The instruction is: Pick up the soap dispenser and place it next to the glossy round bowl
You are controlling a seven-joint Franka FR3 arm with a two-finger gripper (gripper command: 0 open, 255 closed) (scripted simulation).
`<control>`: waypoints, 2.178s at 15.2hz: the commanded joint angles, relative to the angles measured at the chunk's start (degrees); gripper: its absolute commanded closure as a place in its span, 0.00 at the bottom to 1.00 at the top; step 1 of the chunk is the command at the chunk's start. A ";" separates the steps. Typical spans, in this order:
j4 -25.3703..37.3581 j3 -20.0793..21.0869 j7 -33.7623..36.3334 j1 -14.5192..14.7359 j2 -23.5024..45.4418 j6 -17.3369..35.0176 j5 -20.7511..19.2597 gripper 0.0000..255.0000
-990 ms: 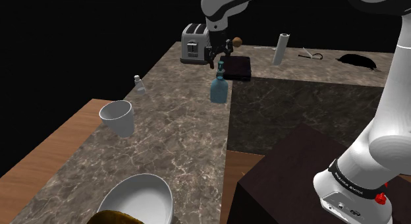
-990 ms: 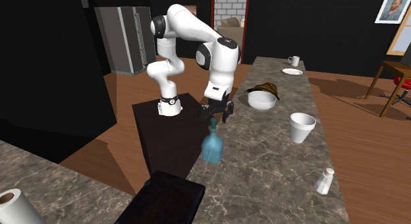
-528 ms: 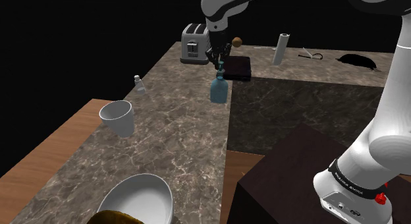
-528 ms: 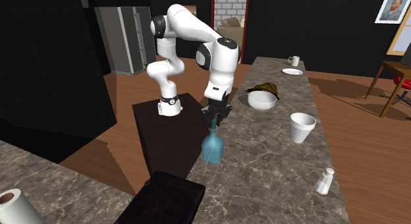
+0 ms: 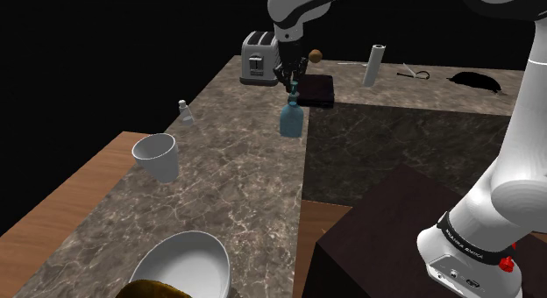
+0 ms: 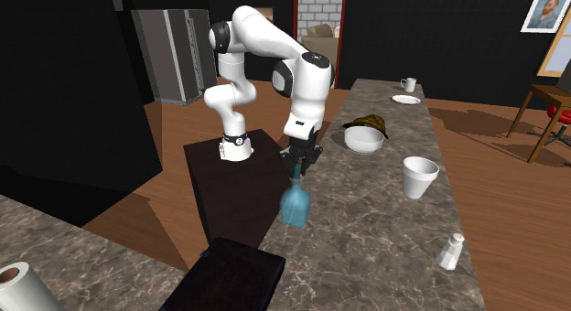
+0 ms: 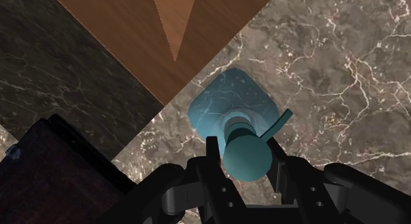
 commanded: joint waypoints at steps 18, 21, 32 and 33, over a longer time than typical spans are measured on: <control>12.28 0.03 -0.66 0.09 -1.12 -13.39 0.14 1.00; 14.99 0.03 -0.77 0.12 -0.84 -15.82 0.14 1.00; 22.53 0.73 0.95 1.60 -1.14 -23.76 0.15 1.00; 21.94 1.11 2.00 2.30 -2.05 -24.13 0.17 1.00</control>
